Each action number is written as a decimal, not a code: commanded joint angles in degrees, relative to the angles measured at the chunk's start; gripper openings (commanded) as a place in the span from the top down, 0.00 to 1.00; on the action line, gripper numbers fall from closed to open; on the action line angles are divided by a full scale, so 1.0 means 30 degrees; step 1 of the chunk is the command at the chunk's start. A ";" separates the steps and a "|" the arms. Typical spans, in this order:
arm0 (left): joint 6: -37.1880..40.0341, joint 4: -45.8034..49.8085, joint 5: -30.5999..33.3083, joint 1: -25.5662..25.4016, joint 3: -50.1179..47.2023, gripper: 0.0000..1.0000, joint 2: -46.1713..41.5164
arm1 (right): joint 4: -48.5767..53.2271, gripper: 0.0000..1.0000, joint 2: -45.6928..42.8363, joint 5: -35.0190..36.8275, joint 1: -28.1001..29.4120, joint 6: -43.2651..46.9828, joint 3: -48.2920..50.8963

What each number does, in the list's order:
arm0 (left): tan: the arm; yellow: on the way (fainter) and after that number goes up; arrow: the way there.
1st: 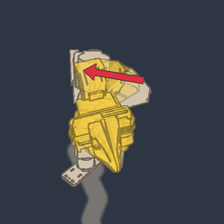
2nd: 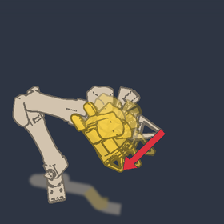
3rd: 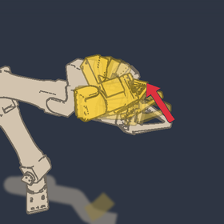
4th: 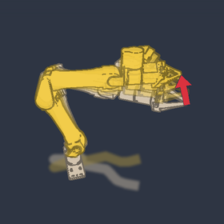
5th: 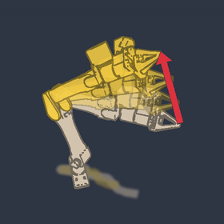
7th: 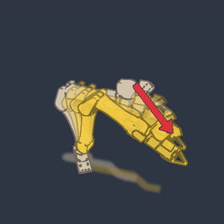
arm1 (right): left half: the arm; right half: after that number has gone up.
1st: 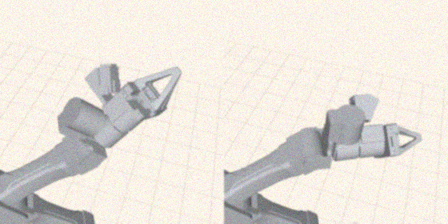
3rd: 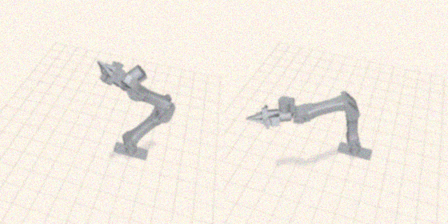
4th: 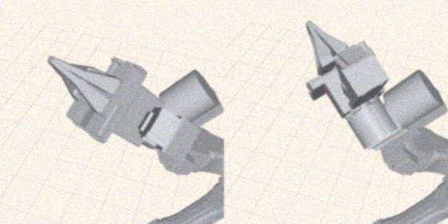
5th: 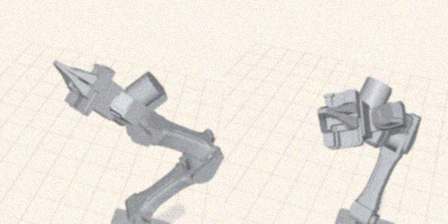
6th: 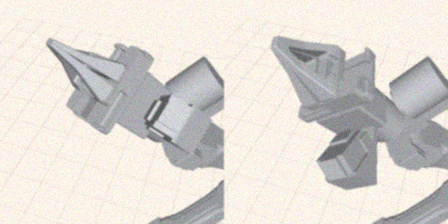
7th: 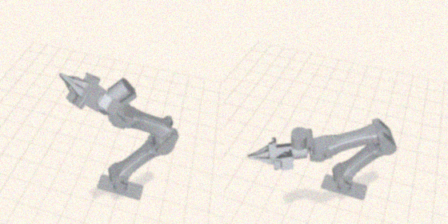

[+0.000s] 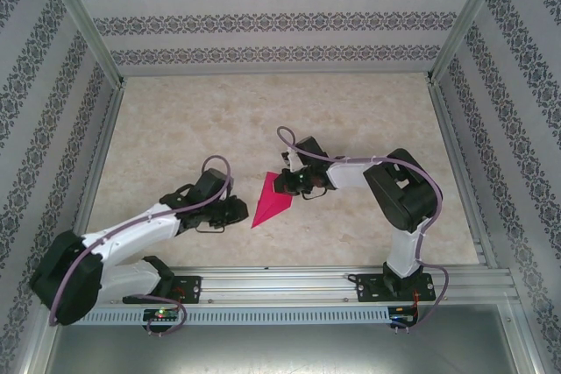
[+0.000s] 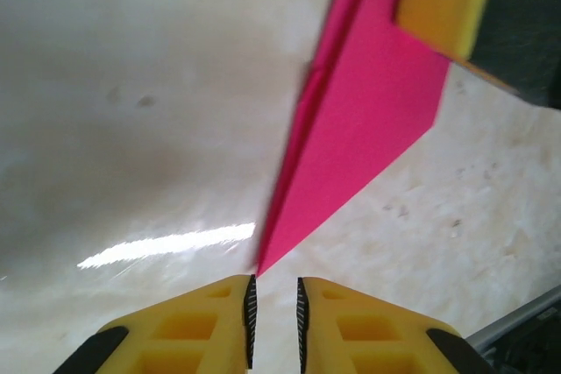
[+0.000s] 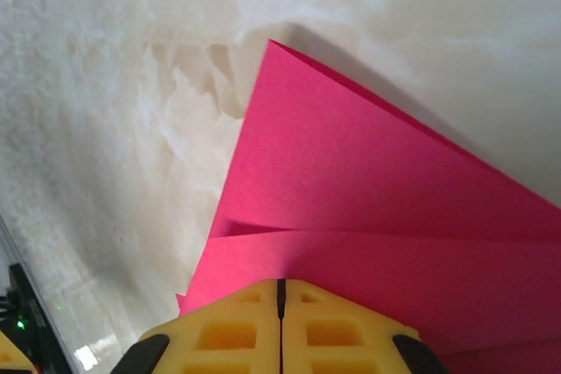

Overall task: Fold a paper plane with a square sheet of paper (pick it up from the middle)
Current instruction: Fourth fold the wing at the center of the table.

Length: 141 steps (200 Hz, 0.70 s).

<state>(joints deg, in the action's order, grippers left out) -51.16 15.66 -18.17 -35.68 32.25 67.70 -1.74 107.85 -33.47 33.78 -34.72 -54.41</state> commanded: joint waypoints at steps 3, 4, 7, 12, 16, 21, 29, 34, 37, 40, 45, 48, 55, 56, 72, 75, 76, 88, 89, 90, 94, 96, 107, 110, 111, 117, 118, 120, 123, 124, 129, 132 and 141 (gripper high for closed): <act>0.1472 -0.1630 -0.0721 -0.0147 0.1695 0.79 0.2159 | 0.2968 0.92 -0.0097 -0.0464 0.0252 0.2280 -0.1163; 0.1498 -0.1697 -0.0745 -0.0147 0.1757 0.79 0.2262 | 0.3004 0.92 -0.0123 -0.0439 0.0253 0.2269 -0.1195; 0.1536 -0.1883 -0.0853 -0.0147 0.1946 0.79 0.2553 | 0.3120 0.92 -0.0162 -0.0370 0.0228 0.2299 -0.1264; 0.1578 -0.2221 -0.1164 -0.0145 0.2265 0.80 0.3068 | 0.3256 0.92 -0.0274 -0.0280 0.0210 0.2277 -0.1387; 0.1610 -0.2577 -0.1458 -0.0149 0.2451 0.81 0.3474 | 0.3339 0.92 -0.0336 -0.0247 0.0209 0.2236 -0.1457; 0.1605 -0.3060 -0.1837 -0.0147 0.2596 0.82 0.3953 | 0.3404 0.92 -0.0410 -0.0160 0.0201 0.2146 -0.1549; 0.1561 -0.3550 -0.2232 -0.0151 0.2836 0.84 0.4741 | 0.3452 0.92 -0.0759 0.0161 0.0235 0.1866 -0.1519; 0.1604 -0.3655 -0.2351 -0.0147 0.3032 0.85 0.5168 | 0.3268 0.92 -0.1069 0.0451 0.0284 0.1601 -0.1356; 0.1633 -0.3735 -0.2456 -0.0162 0.3098 0.86 0.5432 | 0.3087 0.92 -0.1283 0.0620 0.0316 0.1435 -0.1251; 0.1666 -0.3837 -0.2569 -0.0149 0.3169 0.87 0.5681 | 0.2907 0.92 -0.1475 0.0792 0.0360 0.1202 -0.1088; 0.1699 -0.3950 -0.2743 -0.0147 0.3235 0.88 0.6048 | 0.2621 0.92 -0.1763 0.1011 0.0378 0.0672 -0.0829; 0.1700 -0.3952 -0.2762 -0.0147 0.3292 0.89 0.6234 | 0.2416 0.92 -0.1897 0.1049 0.0397 0.0345 -0.0665; 0.1674 -0.3852 -0.2636 -0.0147 0.3299 0.90 0.6598 | 0.1659 0.92 -0.2168 0.0890 0.0494 -0.0325 -0.0222; 0.1672 -0.3833 -0.2596 -0.0147 0.3291 0.90 0.6664 | 0.1529 0.92 -0.2214 0.0838 0.0506 -0.0411 -0.0139; 0.1820 -0.3475 -0.2204 -0.0169 0.3262 0.91 0.7422 | -0.0255 0.92 -0.2742 0.1095 0.0947 -0.1897 0.1066; 0.1829 -0.3479 -0.2218 -0.0150 0.3248 0.92 0.7596 | -0.0514 0.92 -0.2796 0.1111 0.1032 -0.2078 0.1234; 0.1823 -0.3470 -0.2226 -0.0149 0.3236 0.92 0.7646 | -0.0597 0.92 -0.2806 0.1110 0.1068 -0.2137 0.1292; 0.1776 -0.3498 -0.2099 -0.0148 0.3051 0.94 0.8145 | -0.1307 0.92 -0.2748 0.1225 0.1482 -0.2752 0.1553; 0.1753 -0.3524 -0.2093 -0.0147 0.3021 0.94 0.8155 | -0.1345 0.92 -0.2709 0.1255 0.1527 -0.2811 0.1569; 0.1741 -0.3552 -0.2075 -0.0147 0.2991 0.94 0.8204 | -0.1365 0.92 -0.2689 0.1270 0.1564 -0.2855 0.1562; 0.1654 -0.3668 -0.2036 -0.0147 0.2897 0.95 0.8365 | -0.1410 0.92 -0.2581 0.1374 0.1650 -0.3058 0.1518; 0.1645 -0.3733 -0.2045 -0.0147 0.2820 0.95 0.8428 | -0.1412 0.92 -0.2508 0.1432 0.1760 -0.3144 0.1480; 0.1531 -0.4079 -0.2044 -0.0147 0.2600 0.95 0.8724 | -0.1570 0.92 -0.2259 0.1815 0.2075 -0.3455 0.1411; 0.1489 -0.4213 -0.2070 -0.0162 0.2535 0.95 0.8810 | -0.1649 0.92 -0.2179 0.1977 0.2184 -0.3566 0.1409; 0.1478 -0.4248 -0.2078 -0.0155 0.2514 0.96 0.8839 | -0.1677 0.92 -0.2131 0.2041 0.2215 -0.3628 0.1424; 0.1398 -0.4397 -0.2090 -0.0147 0.2412 0.96 0.8988 | -0.1867 0.92 -0.1946 0.2373 0.2393 -0.3897 0.1477; 0.1373 -0.4398 -0.2088 -0.0147 0.2394 0.96 0.9031 | -0.1889 0.92 -0.1898 0.2415 0.2407 -0.3955 0.1472; 0.1362 -0.4399 -0.2094 -0.0147 0.2380 0.96 0.9085 | -0.2001 0.92 -0.1810 0.2476 0.2440 -0.4049 0.1484; 0.1351 -0.4352 -0.2073 -0.0147 0.2376 0.96 0.9155 | -0.2149 0.92 -0.1691 0.2598 0.2516 -0.4197 0.1510; 0.1350 -0.4347 -0.2065 -0.0147 0.2375 0.96 0.9173 | -0.2191 0.92 -0.1653 0.2659 0.2527 -0.4251 0.1533; 0.1356 -0.4165 -0.1929 -0.0147 0.2386 0.97 0.9301 | -0.2443 0.92 -0.1430 0.2871 0.2598 -0.4538 0.1623; 0.1350 -0.4026 -0.1865 -0.0155 0.2417 0.97 0.9369 | -0.2615 0.92 -0.1339 0.2992 0.2619 -0.4716 0.1696; 0.1374 -0.3738 -0.1664 -0.0146 0.2405 0.98 0.9496 | -0.3320 0.92 -0.1135 0.3396 0.2600 -0.5172 0.2105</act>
<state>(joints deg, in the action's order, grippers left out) -47.57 3.44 -25.02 -35.53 41.12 93.19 -5.72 101.49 -27.86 41.01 -44.84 -50.33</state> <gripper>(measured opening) 0.060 0.083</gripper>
